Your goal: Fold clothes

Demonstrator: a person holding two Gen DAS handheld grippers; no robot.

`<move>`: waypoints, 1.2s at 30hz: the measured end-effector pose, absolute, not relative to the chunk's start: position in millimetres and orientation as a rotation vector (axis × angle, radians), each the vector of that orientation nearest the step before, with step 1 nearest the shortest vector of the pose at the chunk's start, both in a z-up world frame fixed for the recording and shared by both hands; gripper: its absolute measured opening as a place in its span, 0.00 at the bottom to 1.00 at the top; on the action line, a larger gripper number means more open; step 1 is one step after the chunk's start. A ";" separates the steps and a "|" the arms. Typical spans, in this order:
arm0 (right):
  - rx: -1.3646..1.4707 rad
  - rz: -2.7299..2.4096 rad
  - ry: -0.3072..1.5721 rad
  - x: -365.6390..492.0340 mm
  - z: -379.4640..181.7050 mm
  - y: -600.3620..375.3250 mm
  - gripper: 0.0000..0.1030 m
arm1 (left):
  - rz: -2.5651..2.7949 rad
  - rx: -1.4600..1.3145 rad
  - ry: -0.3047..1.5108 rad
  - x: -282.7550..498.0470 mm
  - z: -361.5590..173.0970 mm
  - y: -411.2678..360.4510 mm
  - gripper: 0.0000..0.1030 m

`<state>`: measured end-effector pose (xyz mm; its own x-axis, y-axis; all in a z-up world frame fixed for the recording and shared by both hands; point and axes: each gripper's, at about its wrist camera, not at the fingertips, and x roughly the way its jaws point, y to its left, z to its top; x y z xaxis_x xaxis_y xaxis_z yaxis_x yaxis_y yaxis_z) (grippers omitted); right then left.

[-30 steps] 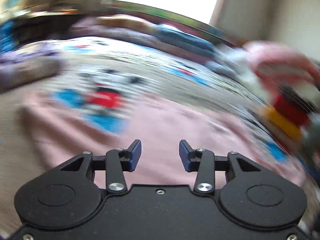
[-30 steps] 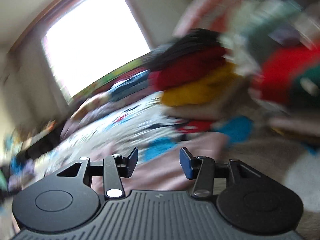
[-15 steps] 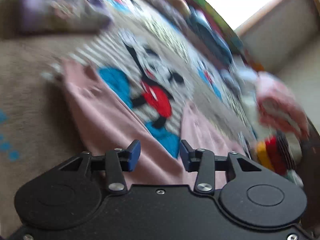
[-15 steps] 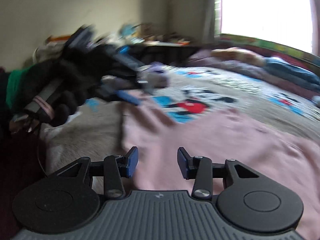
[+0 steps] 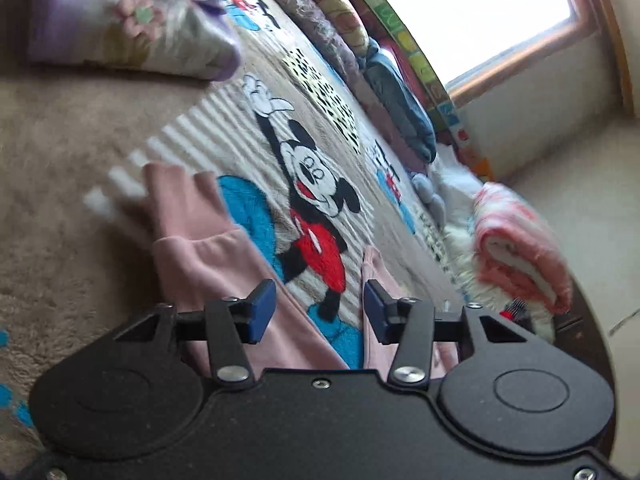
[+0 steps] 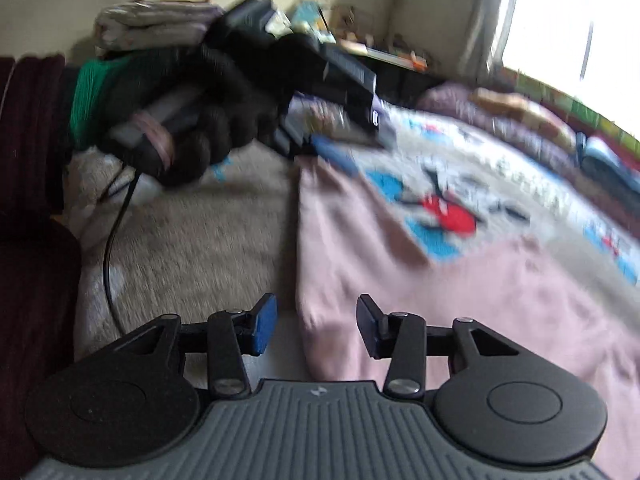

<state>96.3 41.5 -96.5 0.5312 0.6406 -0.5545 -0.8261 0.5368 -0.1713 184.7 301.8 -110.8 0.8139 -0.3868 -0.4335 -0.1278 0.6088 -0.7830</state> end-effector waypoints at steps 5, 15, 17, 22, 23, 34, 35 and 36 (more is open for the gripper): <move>-0.463 0.958 0.556 108.8 -110.5 64.6 0.46 | -0.082 -0.978 0.616 208.4 -131.8 329.3 0.35; -0.438 0.950 0.555 94.1 -103.9 51.4 0.46 | 0.010 -0.982 0.517 188.2 -123.2 341.3 0.41; -0.425 0.940 0.552 88.0 -99.7 38.7 0.45 | -0.004 -0.971 0.474 180.8 -110.4 336.9 0.50; -0.273 0.869 0.535 71.9 -90.6 -26.2 0.44 | -0.067 -0.967 0.422 146.7 -85.5 305.4 0.61; -0.242 0.854 0.531 68.6 -88.8 -39.2 0.44 | -0.088 -0.971 0.413 138.6 -82.4 297.4 0.66; 0.180 0.640 0.475 36.1 -83.2 -193.3 0.45 | -0.211 -0.776 0.509 102.2 -41.8 158.4 0.83; 0.255 0.600 0.465 34.3 -88.4 -211.7 0.45 | -0.229 -0.727 0.527 104.8 -38.6 139.7 0.83; 0.329 0.559 0.454 32.6 -93.7 -230.2 0.46 | -0.247 -0.672 0.541 106.6 -36.5 120.1 0.83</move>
